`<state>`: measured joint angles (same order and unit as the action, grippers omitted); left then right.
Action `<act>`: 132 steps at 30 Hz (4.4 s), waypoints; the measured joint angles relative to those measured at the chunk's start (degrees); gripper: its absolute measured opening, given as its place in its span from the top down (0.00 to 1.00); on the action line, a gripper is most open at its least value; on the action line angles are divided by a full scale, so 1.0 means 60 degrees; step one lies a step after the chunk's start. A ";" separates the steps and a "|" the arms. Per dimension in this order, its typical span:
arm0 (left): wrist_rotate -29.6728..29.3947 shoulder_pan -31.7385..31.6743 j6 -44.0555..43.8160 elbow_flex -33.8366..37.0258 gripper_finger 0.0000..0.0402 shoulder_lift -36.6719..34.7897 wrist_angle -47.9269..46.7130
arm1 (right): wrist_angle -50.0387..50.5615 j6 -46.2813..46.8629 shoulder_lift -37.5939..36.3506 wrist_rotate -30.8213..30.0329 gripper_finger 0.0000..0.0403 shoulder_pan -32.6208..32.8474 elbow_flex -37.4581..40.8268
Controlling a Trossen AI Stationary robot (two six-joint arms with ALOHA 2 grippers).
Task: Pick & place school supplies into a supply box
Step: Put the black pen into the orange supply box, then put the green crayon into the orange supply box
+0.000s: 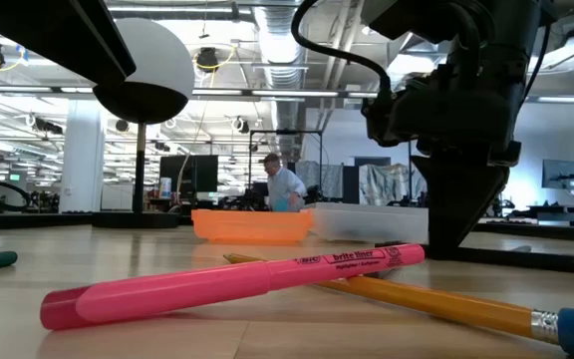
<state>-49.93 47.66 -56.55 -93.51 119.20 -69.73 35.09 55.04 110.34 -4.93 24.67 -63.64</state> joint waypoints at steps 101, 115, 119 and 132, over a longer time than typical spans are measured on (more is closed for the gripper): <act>-0.0007 0.0051 -0.0020 0.0004 0.63 -0.0007 0.0039 | 0.3236 -0.3181 0.0068 -0.2677 0.74 -0.4736 -0.3813; 0.0354 -0.0190 -0.0718 0.0004 0.63 -0.0007 0.0069 | 0.4382 -0.5407 -0.1157 -0.6209 0.76 -0.1070 -0.3803; 0.0353 -0.0299 -0.0718 0.0004 0.63 -0.0007 0.0172 | 0.4679 -0.5277 -0.1789 -0.6307 0.76 0.0268 -0.3807; 0.1542 -0.0280 -0.1819 0.0007 0.63 -0.0007 0.0146 | 0.4337 -0.4887 -0.1931 -1.0040 0.76 0.4889 -0.3504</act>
<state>-40.68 45.98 -67.47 -93.47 119.15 -68.86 61.12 25.72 98.76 -65.18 54.00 -84.66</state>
